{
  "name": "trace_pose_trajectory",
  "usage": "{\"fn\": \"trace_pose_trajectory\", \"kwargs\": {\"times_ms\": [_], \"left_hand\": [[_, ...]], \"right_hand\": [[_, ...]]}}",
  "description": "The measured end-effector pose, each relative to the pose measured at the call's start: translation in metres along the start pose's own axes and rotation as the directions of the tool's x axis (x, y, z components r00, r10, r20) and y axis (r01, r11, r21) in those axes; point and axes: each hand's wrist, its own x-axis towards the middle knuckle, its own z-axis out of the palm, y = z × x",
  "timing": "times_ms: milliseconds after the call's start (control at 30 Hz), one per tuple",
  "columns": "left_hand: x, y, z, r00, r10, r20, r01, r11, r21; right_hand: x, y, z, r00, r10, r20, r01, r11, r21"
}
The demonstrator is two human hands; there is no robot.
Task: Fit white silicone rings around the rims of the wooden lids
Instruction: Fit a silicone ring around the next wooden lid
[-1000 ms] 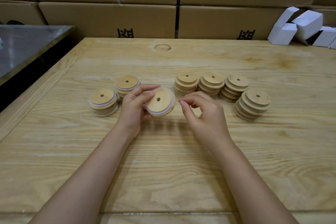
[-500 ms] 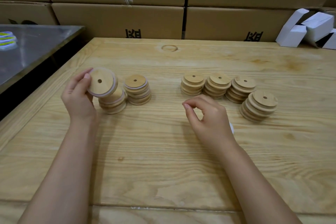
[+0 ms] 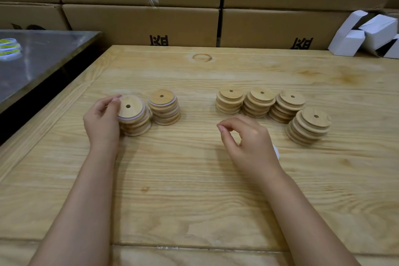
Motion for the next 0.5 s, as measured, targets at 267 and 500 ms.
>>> {"fn": "trace_pose_trajectory", "kwargs": {"times_ms": [267, 500], "left_hand": [[0.005, -0.008, 0.0, 0.996, -0.091, 0.01, 0.089, 0.991, 0.104], [0.004, -0.01, 0.003, 0.999, 0.004, -0.05, 0.008, 0.97, 0.241]], "right_hand": [[0.0, 0.0, 0.0, 1.0, -0.003, 0.006, 0.003, 0.999, -0.033], [-0.001, 0.0, 0.001, 0.999, -0.007, 0.041, 0.008, 1.0, -0.029]]}}
